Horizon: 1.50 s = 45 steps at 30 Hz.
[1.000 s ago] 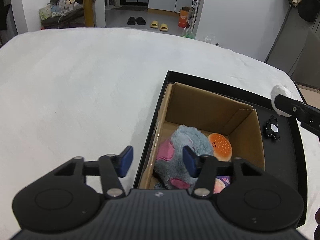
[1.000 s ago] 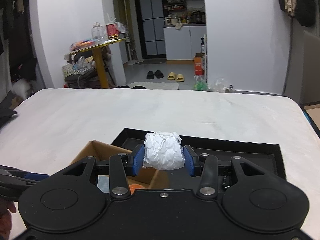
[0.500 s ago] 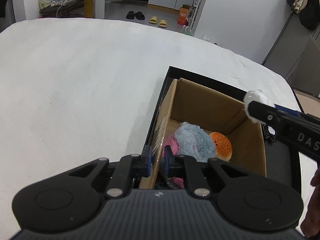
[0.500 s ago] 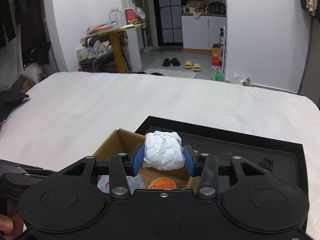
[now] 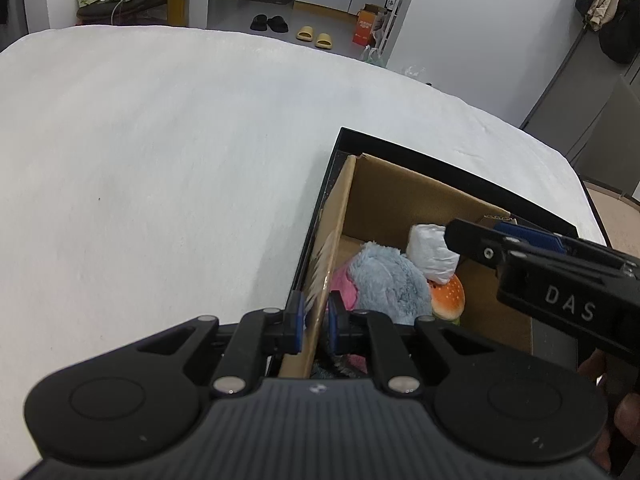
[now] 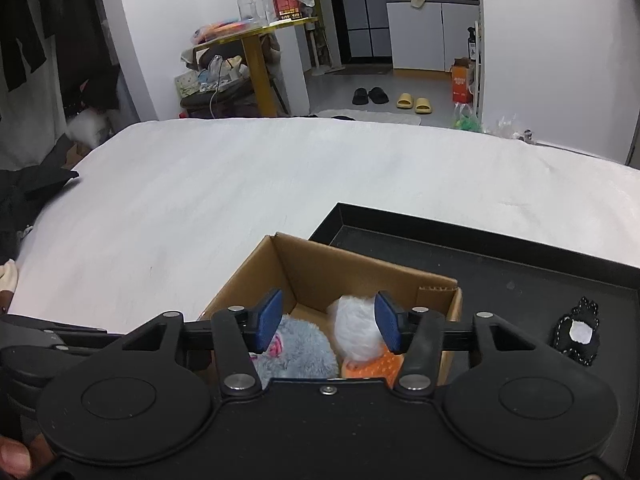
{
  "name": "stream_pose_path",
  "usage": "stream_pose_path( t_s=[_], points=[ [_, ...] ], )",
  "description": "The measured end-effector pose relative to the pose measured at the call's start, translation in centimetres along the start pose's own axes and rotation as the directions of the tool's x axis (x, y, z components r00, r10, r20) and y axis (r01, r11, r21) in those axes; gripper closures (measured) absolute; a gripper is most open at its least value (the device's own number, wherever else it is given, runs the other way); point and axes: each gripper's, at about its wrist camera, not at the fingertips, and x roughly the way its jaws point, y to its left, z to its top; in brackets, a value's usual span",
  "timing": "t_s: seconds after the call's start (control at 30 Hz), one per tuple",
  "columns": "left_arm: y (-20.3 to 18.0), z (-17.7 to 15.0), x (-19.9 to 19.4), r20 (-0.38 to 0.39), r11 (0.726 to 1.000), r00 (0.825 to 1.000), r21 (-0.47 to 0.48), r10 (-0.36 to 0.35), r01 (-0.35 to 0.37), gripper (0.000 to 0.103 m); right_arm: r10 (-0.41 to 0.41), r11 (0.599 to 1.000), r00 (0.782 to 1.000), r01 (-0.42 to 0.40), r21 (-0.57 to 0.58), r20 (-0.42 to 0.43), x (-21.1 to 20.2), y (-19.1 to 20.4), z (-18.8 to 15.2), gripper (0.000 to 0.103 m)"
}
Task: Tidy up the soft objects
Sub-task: 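Open the right gripper to drop the tissue ball into the box, then move the right gripper to the black beaded bracelet and grasp it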
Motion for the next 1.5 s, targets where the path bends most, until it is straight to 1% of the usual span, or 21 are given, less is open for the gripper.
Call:
stream_pose_path(
  t_s=[0.33,0.53,0.67,0.77,0.83,0.93,1.07,1.23,1.4,1.5],
  points=[
    [-0.4,0.0,0.0,0.0,1.0,1.0,0.007,0.016,-0.016,0.091,-0.023,1.0,1.0,0.023,0.011,0.01,-1.2,-0.7,-0.4,0.052],
    [-1.0,0.2,-0.2,0.016,0.999,0.999,0.025,0.041,-0.041,0.088,-0.053,0.998,0.998,0.052,0.033,0.029,-1.9,-1.7,-0.8,0.052],
    [-1.2,0.4,-0.3,0.023,0.998,0.998,0.024,0.06,-0.061,0.086,-0.075,0.996,0.996,0.073,0.055,0.045,-2.4,-3.1,-1.0,0.052],
    [-1.5,0.6,-0.2,0.023,0.997,0.997,0.027,0.075,-0.075,0.075,-0.098,0.993,0.994,0.094,0.069,0.054,-2.6,-3.9,-1.3,0.052],
    [-1.8,0.6,-0.2,0.022,0.996,0.996,0.033,0.083,-0.084,0.062,-0.119,0.99,0.991,0.114,0.082,0.06,-2.8,-4.5,-1.5,0.052],
    [-2.4,0.7,-0.3,0.04,0.994,0.994,0.046,0.099,-0.101,0.053,-0.156,0.984,0.985,0.148,0.103,0.072,-3.0,-5.6,-1.9,0.052],
    [-3.1,0.7,-0.1,0.05,0.99,0.99,0.056,0.13,-0.133,0.048,-0.207,0.971,0.975,0.195,0.141,0.078,-2.8,-7.6,-2.4,0.052],
    [-3.9,0.6,0.5,0.062,0.982,0.984,0.073,0.169,-0.173,0.04,-0.247,0.958,0.967,0.234,0.169,0.063,-2.0,-9.6,-3.6,0.052],
    [-4.4,0.6,1.1,0.086,0.974,0.975,0.078,0.206,-0.212,0.037,-0.279,0.946,0.959,0.267,0.185,0.042,-1.3,-11.1,-4.7,0.052],
    [-4.7,0.7,1.5,0.101,0.966,0.967,0.084,0.235,-0.244,0.036,-0.298,0.938,0.954,0.287,0.196,0.025,-0.8,-12.0,-5.2,0.052]
  ],
)
